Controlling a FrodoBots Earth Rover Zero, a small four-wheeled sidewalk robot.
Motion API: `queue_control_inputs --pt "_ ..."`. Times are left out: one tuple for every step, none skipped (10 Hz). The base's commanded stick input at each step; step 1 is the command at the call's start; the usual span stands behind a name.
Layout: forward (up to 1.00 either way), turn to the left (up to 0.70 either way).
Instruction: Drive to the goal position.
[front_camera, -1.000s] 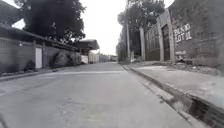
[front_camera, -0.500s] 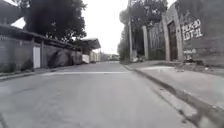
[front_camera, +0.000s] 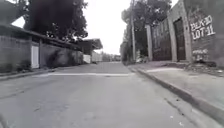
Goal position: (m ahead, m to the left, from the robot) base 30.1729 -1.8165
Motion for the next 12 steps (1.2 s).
queue_control_inputs --pt "1.0 0.0" --pt "1.0 0.0" --pt "1.0 0.0" --pt "1.0 0.0" --pt "1.0 0.0" --pt "1.0 0.0" --pt "1.0 -0.16" --pt "1.0 -0.4" --pt "1.0 -0.4" --pt "1.0 -0.4" --pt "1.0 -0.4" --pt "1.0 0.0"
